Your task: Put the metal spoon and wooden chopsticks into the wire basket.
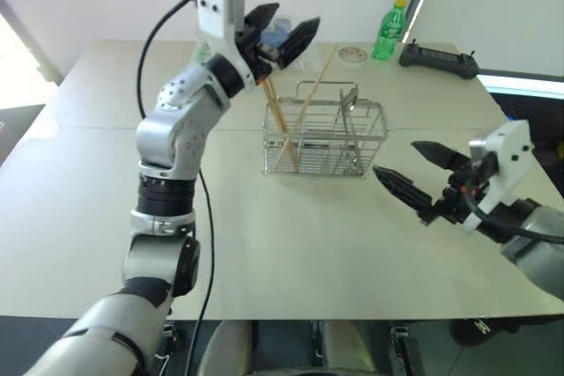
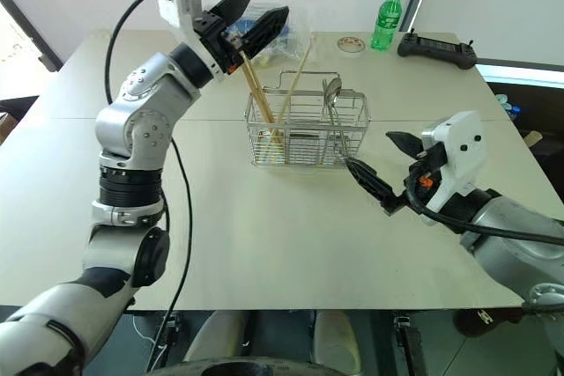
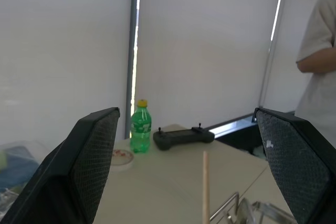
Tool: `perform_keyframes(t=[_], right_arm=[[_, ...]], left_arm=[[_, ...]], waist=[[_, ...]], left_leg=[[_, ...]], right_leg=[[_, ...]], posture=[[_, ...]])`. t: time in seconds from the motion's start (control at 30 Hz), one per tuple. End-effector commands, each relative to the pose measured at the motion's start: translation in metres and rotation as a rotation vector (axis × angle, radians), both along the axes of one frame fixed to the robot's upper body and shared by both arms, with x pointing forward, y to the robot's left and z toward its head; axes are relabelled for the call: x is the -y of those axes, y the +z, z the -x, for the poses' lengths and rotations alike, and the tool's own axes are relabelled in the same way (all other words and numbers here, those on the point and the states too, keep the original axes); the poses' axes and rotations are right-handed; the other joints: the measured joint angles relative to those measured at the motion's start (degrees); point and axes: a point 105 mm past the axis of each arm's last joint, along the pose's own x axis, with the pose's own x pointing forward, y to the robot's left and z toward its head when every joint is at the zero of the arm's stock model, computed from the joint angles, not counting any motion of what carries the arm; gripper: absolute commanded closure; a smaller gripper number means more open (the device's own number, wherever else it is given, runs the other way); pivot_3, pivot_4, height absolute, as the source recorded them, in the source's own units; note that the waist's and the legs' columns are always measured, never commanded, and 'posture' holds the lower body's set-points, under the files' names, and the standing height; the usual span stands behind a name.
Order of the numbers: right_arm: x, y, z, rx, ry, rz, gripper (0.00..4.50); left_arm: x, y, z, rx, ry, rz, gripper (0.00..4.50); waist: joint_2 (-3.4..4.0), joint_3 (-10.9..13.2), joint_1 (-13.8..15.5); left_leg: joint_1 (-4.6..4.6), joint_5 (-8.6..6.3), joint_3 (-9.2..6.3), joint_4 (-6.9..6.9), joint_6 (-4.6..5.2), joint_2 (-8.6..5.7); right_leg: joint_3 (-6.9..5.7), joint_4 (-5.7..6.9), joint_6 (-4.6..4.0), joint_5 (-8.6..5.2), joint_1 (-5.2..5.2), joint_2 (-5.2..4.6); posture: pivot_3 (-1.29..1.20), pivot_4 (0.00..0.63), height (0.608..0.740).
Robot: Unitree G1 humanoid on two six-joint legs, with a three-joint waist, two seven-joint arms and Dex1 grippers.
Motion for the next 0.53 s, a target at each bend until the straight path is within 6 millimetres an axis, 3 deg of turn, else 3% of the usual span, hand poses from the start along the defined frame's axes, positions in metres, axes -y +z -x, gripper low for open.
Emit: perform_keyframes(t=[0.03, 0.2, 0.33, 0.53], right_arm=[[0.015, 0.023, -0.001, 0.083, -0.009, 0.045, 0.0], [0.04, 0.029, -0.001, 0.063, 0.017, 0.11, 0.0], [0.044, 0.025, -0.003, 0.046, 0.053, 0.1, 0.0], [0.038, 0.015, -0.007, 0.032, 0.101, 0.088, 0.0]], left_arm=[[-0.009, 0.012, 0.016, 0.085, -0.094, -0.122, 0.04], [-0.062, 0.007, 0.034, 0.139, -0.172, -0.413, 0.04], [-0.092, -0.01, 0.047, 0.092, -0.215, -0.607, 0.04], [-0.103, -0.024, 0.054, 0.067, -0.219, -0.684, 0.04]], waist=[[0.02, 0.0, -0.1], [0.07, 0.0, -0.4], [0.21, 0.0, -0.3], [0.24, 0.0, 0.1]], left_leg=[[-0.01, 0.0, 0.0, 0.0, 0.0, 0.0], [0.0, -0.02, 0.05, -0.17, 0.04, 0.04], [0.01, -0.03, 0.05, -0.31, 0.05, 0.13], [-0.06, -0.04, -0.02, -0.23, 0.06, 0.19]], right_leg=[[0.0, -0.01, -0.01, 0.0, -0.01, 0.0], [0.0, -0.07, -0.05, -0.01, -0.09, 0.03], [0.0, -0.27, -0.07, -0.01, -0.05, 0.03], [0.0, -0.36, -0.08, -0.01, 0.03, -0.05]], posture=[[0.0, 0.15, 0.721], [0.0, 0.15, 0.721], [0.0, 0.15, 0.721], [0.0, 0.15, 0.721]])
